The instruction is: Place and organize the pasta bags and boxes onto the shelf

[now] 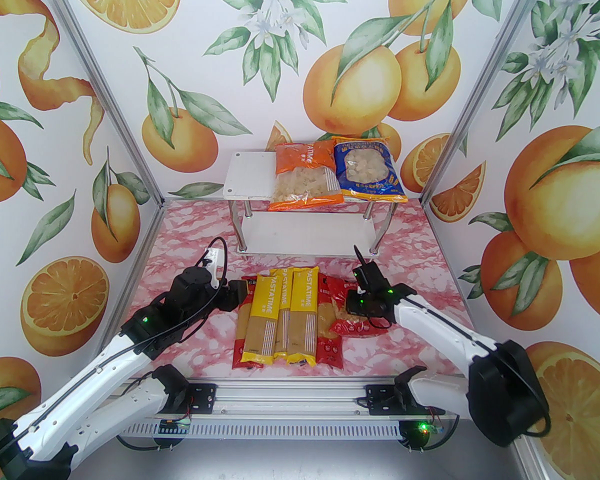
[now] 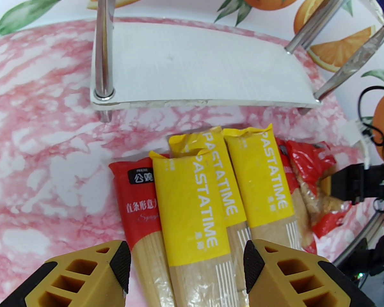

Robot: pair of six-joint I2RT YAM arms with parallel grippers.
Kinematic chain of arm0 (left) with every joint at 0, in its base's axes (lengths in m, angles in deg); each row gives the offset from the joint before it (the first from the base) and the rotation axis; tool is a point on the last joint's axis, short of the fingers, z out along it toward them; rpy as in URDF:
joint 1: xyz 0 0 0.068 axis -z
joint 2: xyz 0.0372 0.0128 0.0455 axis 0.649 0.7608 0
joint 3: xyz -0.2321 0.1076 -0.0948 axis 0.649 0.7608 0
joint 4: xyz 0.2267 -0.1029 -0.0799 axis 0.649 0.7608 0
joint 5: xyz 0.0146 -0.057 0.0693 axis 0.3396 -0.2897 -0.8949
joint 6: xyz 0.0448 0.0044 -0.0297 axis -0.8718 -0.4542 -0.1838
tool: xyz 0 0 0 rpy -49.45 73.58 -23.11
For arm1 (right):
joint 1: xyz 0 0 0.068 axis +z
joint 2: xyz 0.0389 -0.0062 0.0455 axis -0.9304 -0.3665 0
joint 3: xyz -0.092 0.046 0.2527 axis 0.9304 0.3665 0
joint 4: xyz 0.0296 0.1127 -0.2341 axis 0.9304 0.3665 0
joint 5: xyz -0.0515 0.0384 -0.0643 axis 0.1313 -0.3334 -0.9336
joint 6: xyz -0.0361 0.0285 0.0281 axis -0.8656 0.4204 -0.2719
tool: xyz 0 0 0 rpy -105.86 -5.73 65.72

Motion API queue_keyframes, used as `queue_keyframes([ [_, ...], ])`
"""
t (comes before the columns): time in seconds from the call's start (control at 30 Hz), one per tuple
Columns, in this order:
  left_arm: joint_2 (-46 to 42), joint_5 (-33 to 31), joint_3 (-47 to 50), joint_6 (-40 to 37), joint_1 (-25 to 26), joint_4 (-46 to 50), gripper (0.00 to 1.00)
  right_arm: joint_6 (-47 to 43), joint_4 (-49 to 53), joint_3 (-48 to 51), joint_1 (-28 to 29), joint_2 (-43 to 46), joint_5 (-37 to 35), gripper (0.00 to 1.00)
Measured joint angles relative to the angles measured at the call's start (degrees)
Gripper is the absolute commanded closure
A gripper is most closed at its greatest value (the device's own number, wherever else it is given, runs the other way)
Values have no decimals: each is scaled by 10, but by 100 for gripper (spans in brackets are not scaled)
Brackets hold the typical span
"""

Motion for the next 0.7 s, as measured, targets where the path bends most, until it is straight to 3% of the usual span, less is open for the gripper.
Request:
queue_keyframes([
  [0.33, -5, -2, 20, 12, 0, 1, 42, 7, 94, -17, 12, 99, 0, 100],
  [0.5, -6, -6, 21, 12, 0, 1, 42, 41, 135, -95, 78, 139, -15, 100],
  [0.7, -5, -8, 21, 12, -3, 2, 42, 110, 82, -141, 174, 134, -21, 100],
])
